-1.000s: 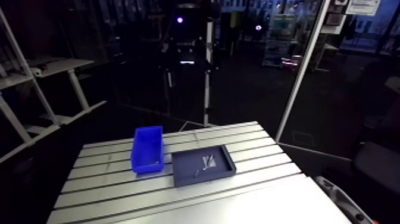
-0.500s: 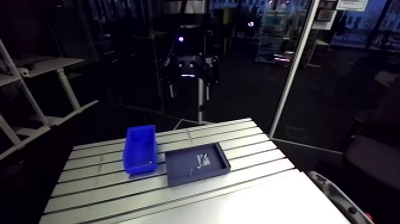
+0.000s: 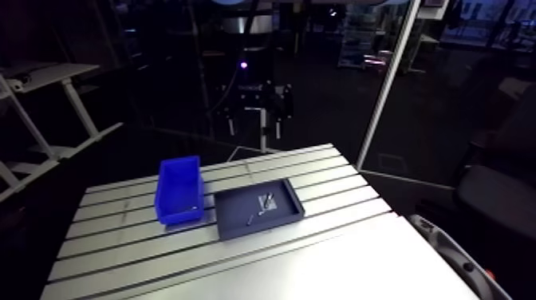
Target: Pick up the M10 bolt from the tray and put it into the blue bin.
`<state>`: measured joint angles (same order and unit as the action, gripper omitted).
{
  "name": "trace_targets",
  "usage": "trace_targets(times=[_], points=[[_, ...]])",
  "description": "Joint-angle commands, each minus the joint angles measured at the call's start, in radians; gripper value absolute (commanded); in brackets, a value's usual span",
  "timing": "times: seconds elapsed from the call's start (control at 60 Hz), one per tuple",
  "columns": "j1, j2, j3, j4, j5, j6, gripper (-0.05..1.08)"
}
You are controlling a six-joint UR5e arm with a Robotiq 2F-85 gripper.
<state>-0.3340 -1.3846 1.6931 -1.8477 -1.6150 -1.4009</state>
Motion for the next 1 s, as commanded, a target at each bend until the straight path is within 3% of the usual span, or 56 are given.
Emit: trace_targets(times=[0.017, 0.6, 1.0], points=[[-0.018, 0.026, 0.025, -0.042, 0.006, 0.013, 0.01], [-0.062, 0.085, 0.091, -0.115, 0.011, 0.113, 0.01], [-0.060, 0.134, 0.110, -0.163, 0.008, 0.112, 0.01]])
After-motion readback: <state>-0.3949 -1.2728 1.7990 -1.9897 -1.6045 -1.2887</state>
